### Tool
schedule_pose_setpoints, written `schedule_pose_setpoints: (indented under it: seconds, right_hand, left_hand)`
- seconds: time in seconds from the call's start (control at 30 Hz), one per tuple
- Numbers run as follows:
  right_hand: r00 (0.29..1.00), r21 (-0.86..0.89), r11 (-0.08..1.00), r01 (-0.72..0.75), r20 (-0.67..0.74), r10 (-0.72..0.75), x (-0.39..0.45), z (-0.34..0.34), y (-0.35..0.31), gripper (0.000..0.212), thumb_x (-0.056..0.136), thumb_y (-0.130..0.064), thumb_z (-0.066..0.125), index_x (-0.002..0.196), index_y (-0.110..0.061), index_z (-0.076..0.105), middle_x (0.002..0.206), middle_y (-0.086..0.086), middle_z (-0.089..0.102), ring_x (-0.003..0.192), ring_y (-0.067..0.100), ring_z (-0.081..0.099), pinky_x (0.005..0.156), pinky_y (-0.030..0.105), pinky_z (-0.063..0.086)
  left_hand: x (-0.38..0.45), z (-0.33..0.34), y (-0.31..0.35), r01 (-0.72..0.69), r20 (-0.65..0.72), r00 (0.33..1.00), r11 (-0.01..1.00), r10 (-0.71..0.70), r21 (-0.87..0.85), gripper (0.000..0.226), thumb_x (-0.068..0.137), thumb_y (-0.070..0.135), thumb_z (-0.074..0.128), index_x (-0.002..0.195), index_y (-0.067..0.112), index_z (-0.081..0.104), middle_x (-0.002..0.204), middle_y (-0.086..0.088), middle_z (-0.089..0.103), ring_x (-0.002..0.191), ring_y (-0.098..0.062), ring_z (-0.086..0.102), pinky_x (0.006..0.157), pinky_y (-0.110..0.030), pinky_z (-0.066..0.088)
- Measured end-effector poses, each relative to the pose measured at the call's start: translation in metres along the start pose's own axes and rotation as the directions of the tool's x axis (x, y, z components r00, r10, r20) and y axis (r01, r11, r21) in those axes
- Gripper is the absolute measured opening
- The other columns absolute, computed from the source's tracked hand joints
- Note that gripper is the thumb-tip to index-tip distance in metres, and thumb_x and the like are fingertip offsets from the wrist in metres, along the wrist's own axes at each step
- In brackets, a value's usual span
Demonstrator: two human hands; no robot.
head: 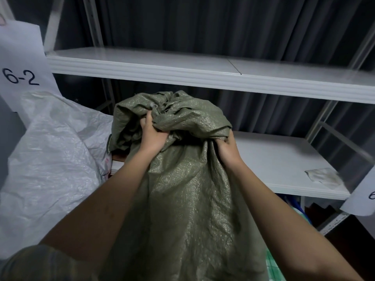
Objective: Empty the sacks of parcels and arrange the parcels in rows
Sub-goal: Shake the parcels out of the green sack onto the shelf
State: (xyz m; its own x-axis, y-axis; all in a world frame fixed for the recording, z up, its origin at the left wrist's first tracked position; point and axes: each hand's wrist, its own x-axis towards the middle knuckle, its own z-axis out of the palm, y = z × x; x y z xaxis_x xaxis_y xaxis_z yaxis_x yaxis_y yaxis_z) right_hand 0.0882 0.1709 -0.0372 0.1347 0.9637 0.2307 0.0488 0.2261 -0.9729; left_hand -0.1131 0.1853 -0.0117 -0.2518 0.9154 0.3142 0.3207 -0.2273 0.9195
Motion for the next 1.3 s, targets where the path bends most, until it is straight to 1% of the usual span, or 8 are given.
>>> schedule_pose_setpoints:
  seconds: [0.23, 0.47, 0.63, 0.7, 0.9, 1.07, 1.17, 1.3]
  right_hand:
    - [0.973, -0.027, 0.995, -0.092, 0.209, 0.096, -0.010, -0.010, 0.006, 0.054, 0.093, -0.005, 0.056, 0.136, -0.024, 0.028, 0.113, -0.002, 0.054, 0.103, 0.012, 0.057, 0.072, 0.015, 0.049]
    - [0.952, -0.005, 0.988, -0.154, 0.268, 0.150, -0.013, -0.005, 0.016, 0.068, 0.086, -0.077, 0.041, 0.140, -0.036, 0.044, 0.139, -0.008, 0.053, 0.130, 0.010, 0.049, 0.112, 0.039, 0.035]
    - [0.967, -0.368, 0.929, -0.037, 0.223, 0.127, -0.016, 0.001, 0.033, 0.007, 0.095, -0.037, 0.058, 0.098, -0.031, 0.061, 0.113, 0.003, 0.064, 0.105, 0.017, 0.061, 0.095, 0.034, 0.047]
    - [0.944, -0.572, 0.818, 0.064, 0.300, 0.137, -0.018, 0.005, 0.044, 0.020, 0.089, -0.026, 0.061, 0.109, -0.022, 0.063, 0.121, 0.010, 0.057, 0.111, 0.024, 0.055, 0.101, 0.039, 0.044]
    - [0.774, -0.709, 0.577, 0.407, 0.603, 0.196, -0.036, 0.021, 0.052, 0.042, 0.089, -0.027, 0.063, 0.128, -0.013, 0.057, 0.125, 0.010, 0.058, 0.115, 0.025, 0.055, 0.098, 0.029, 0.042]
    - [0.838, -0.583, 0.811, 0.053, 0.468, 0.282, -0.015, -0.005, 0.023, 0.009, 0.091, -0.016, 0.061, 0.099, -0.016, 0.064, 0.088, -0.008, 0.061, 0.077, 0.005, 0.054, 0.074, 0.024, 0.042]
    - [0.961, -0.705, 0.696, 0.139, 0.264, 0.076, 0.015, -0.006, 0.024, 0.059, 0.070, -0.038, 0.083, 0.113, -0.019, 0.046, 0.115, 0.004, 0.053, 0.101, 0.019, 0.053, 0.086, 0.040, 0.048]
    - [0.936, -0.874, 0.410, 0.261, 0.333, 0.115, 0.058, 0.026, 0.023, 0.147, 0.053, -0.053, 0.090, 0.152, -0.032, -0.017, 0.160, 0.018, -0.002, 0.147, 0.035, 0.003, 0.118, 0.054, 0.016]
  left_hand:
    - [-0.009, -0.010, -0.019, 0.061, 0.113, 0.991, 0.992, -0.073, 0.112, 0.089, 0.083, 0.028, 0.073, 0.150, 0.024, 0.015, 0.145, -0.007, 0.020, 0.129, -0.022, 0.038, 0.100, -0.025, 0.029]
    - [-0.015, -0.028, -0.035, 0.162, 0.431, 0.872, 0.969, -0.230, 0.189, 0.115, 0.067, 0.049, 0.082, 0.152, 0.030, 0.007, 0.146, 0.006, 0.030, 0.135, -0.017, 0.033, 0.110, -0.031, 0.028]
    - [-0.022, -0.039, -0.037, 0.517, 0.673, 0.661, 0.852, -0.333, -0.086, 0.133, 0.040, 0.067, 0.082, 0.150, 0.024, 0.022, 0.145, 0.001, 0.042, 0.128, -0.018, 0.045, 0.097, -0.035, 0.043]
    - [-0.020, -0.034, -0.038, 0.560, 0.676, 0.640, 0.824, -0.365, -0.084, 0.119, 0.041, 0.080, 0.070, 0.142, 0.026, 0.035, 0.134, 0.004, 0.053, 0.123, -0.018, 0.050, 0.100, -0.043, 0.042]
    - [-0.015, -0.001, -0.045, 0.440, 0.310, 0.829, 0.885, -0.465, 0.151, 0.115, 0.065, 0.051, 0.083, 0.145, 0.011, 0.011, 0.130, 0.004, 0.038, 0.121, -0.022, 0.045, 0.098, -0.035, 0.041]
    - [-0.013, 0.004, -0.069, 0.289, 0.181, 0.921, 0.917, -0.344, 0.274, 0.095, 0.071, 0.025, 0.083, 0.134, 0.008, 0.015, 0.136, -0.016, 0.040, 0.125, -0.031, 0.043, 0.103, -0.041, 0.039]
    - [-0.011, 0.005, -0.077, 0.182, 0.195, 0.945, 0.920, -0.261, 0.348, 0.091, 0.075, 0.023, 0.079, 0.138, 0.007, 0.015, 0.139, -0.018, 0.038, 0.129, -0.034, 0.039, 0.105, -0.044, 0.037]
    - [-0.008, 0.005, -0.079, 0.058, 0.249, 0.950, 0.886, -0.191, 0.459, 0.075, 0.081, 0.023, 0.074, 0.134, 0.003, 0.025, 0.139, -0.022, 0.036, 0.128, -0.036, 0.039, 0.104, -0.045, 0.037]
